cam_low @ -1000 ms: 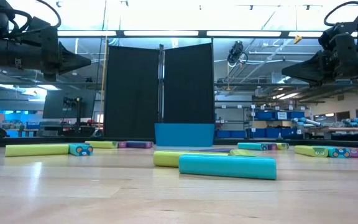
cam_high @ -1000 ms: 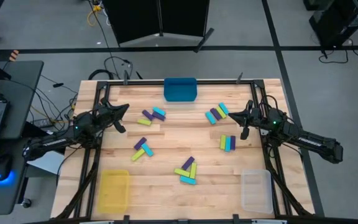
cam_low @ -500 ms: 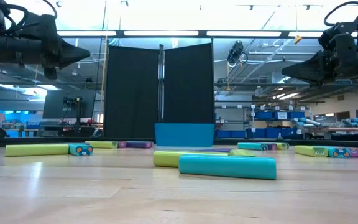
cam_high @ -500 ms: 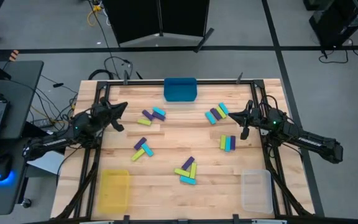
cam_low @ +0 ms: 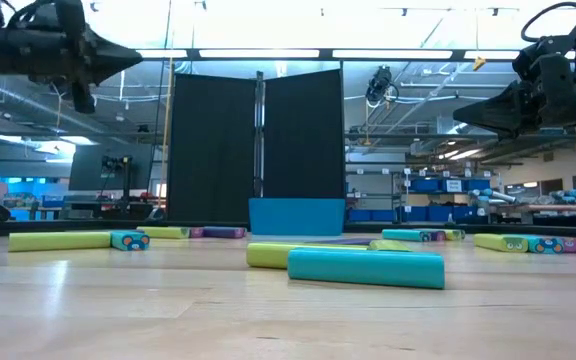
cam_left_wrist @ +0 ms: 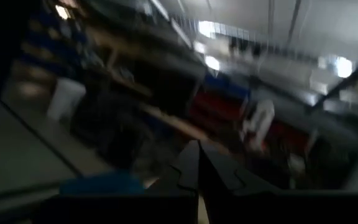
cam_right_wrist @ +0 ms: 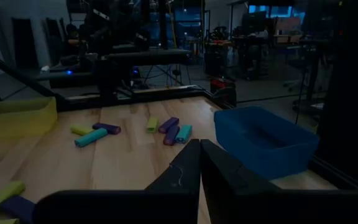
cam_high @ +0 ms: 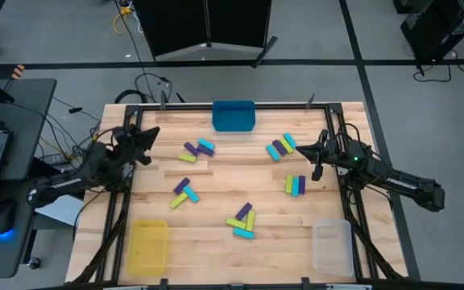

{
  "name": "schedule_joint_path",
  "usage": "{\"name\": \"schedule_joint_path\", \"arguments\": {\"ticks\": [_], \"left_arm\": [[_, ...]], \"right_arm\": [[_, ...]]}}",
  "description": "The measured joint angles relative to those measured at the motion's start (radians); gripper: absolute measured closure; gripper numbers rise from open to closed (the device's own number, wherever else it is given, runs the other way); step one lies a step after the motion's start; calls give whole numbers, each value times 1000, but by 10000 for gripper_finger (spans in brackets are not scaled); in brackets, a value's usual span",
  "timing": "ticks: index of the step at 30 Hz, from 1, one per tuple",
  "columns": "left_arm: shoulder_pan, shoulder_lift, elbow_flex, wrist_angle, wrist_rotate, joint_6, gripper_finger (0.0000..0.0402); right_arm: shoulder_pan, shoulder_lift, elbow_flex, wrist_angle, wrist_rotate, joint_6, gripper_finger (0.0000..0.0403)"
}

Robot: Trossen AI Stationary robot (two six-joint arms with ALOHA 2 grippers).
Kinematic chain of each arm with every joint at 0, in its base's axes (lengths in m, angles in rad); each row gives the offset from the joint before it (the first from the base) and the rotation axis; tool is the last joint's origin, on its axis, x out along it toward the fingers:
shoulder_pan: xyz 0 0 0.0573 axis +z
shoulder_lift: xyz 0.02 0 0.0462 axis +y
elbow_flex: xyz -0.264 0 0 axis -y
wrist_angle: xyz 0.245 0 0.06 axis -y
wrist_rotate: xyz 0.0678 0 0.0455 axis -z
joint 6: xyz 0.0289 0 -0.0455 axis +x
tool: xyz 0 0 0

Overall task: Sort blocks
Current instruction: Put the top left yellow green block into the yellow bin

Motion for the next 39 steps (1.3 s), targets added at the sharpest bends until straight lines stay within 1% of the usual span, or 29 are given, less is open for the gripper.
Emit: {"name": "schedule_joint_path", "arguments": {"ticks": [4,9,12,15,22,27,29,32,36,39], "left_arm": [[0,119,121,-161,122,-5,386],[0,295,259,-303,313,-18,386],[0,396,322,-370,387,-16,386],[0,499,360,-394,403,0,386],[0,736,416,-413,404,-96,386],[0,868,463,-536,403,-85,386],[0,909,490,-599,403,-28,386],[7,964,553,-711,403,105,386],[47,1042,660,-889,389,276,387],[88,1096,715,-968,362,404,392]], "right_arm": [[0,0,0,0,0,0,380],[0,0,0,0,0,0,380],[0,0,0,0,0,0,380],[0,0,0,0,0,0,380],[0,0,0,0,0,0,380],[0,0,0,0,0,0,380],[0,0,0,0,0,0,380],[0,0,0,0,0,0,380],[0,0,0,0,0,0,380],[0,0,0,0,0,0,380]]}}
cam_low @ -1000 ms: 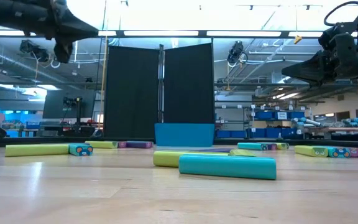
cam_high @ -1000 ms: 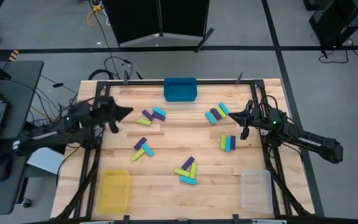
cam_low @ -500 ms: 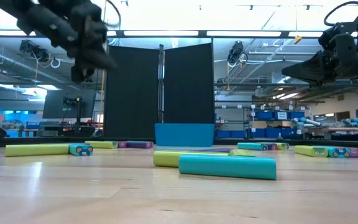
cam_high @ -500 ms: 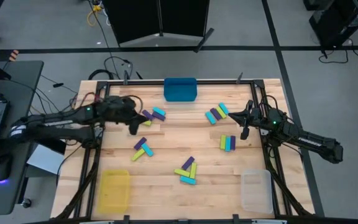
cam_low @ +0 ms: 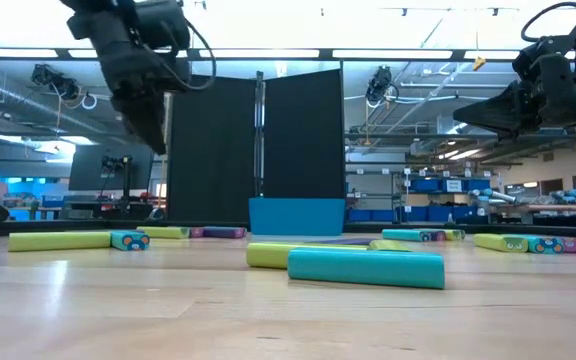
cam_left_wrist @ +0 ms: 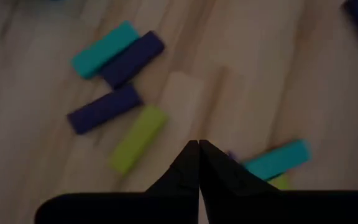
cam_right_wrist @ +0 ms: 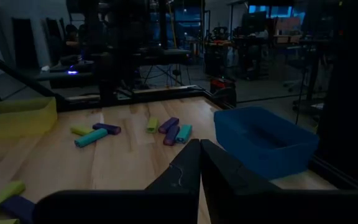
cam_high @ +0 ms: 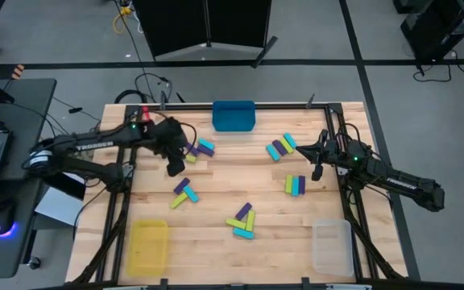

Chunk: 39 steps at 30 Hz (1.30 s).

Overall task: Sort blocks
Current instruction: Put the top left yellow green block into the yellow bin

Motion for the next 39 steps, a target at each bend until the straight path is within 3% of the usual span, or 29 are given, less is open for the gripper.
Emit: {"name": "schedule_joint_path", "arguments": {"ticks": [6,12,26,39], "left_arm": [[96,81,20,-64,75,197,397],[130,138,20,-67,54,368,379],[127,302,20,-35,36,498,258],[127,452,19,89,-15,549,243]], "right_arm": [[0,0,0,0,0,0,380],[0,0,0,0,0,0,380],[0,0,0,0,0,0,380],[0,0,0,0,0,0,380]]}}
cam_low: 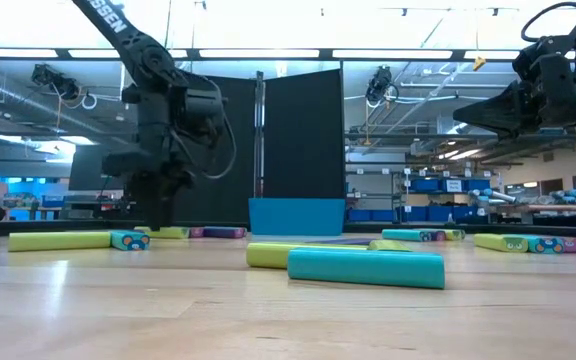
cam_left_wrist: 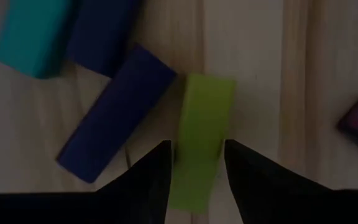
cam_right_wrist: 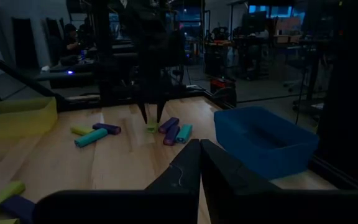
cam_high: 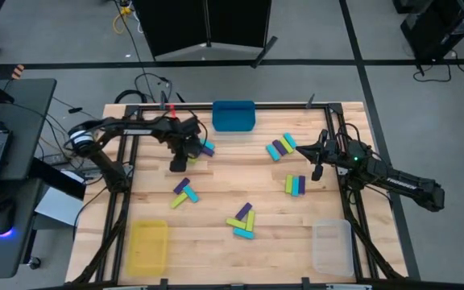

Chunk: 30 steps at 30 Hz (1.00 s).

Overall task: Sort blocks
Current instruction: Put the top left yellow green block into the yellow bin

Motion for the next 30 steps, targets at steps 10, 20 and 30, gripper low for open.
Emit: {"name": "schedule_joint_path", "arguments": {"ticks": [10,20,30], "left_arm": [[-1,63,4,1,-24,1,275],[-12,-54,31,-95,-43,-80,297],[-164,-272,266,-496,14,-265,297]], "right_arm": [[0,0,0,0,0,0,380],[0,0,0,0,0,0,380],[0,0,0,0,0,0,380]]}}
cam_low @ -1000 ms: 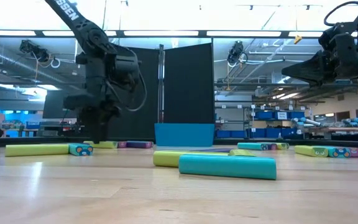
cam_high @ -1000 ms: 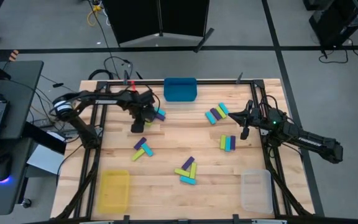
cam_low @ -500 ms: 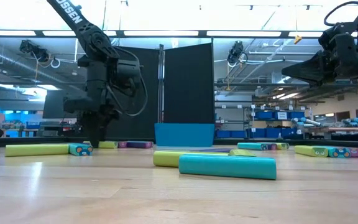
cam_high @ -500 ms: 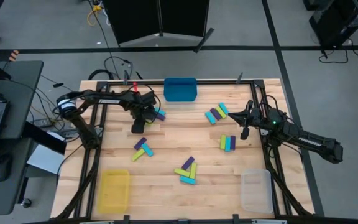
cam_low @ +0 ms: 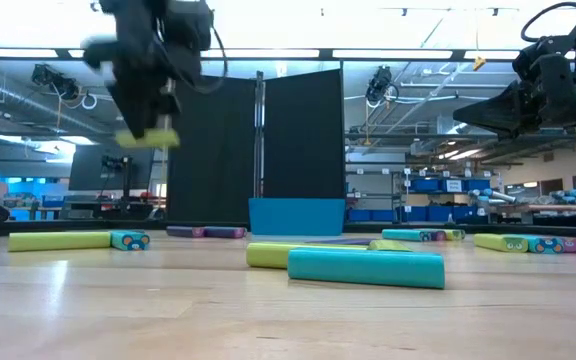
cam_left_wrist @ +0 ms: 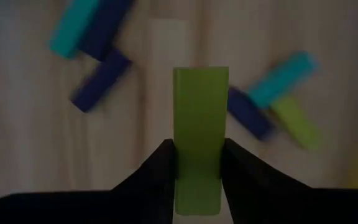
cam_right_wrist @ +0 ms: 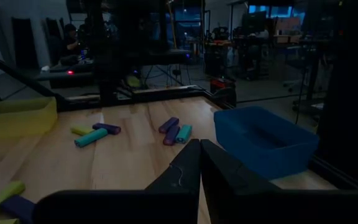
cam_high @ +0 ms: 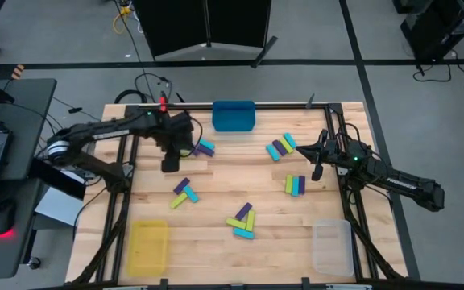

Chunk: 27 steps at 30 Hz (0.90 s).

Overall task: Sort blocks
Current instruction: Put the top left yellow green block into the yellow bin

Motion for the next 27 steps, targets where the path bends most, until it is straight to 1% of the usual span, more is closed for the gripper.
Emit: {"name": "schedule_joint_path", "arguments": {"ticks": [5,9,11,18,23,27], "left_arm": [[-143,-67,144,-197,50,-190,297],[-291,-98,212,-246,61,-377,297],[-365,-108,229,-238,68,-468,297],[-621,-91,232,-191,64,-719,297],[-811,-91,230,-174,18,-912,297],[-973,-92,187,-139,7,-1073,297]], "right_arm": [[0,0,0,3,0,0,380],[0,0,0,7,0,0,380],[0,0,0,7,0,0,380],[0,0,0,7,0,0,380],[0,0,0,7,0,0,380],[0,0,0,7,0,0,380]]}}
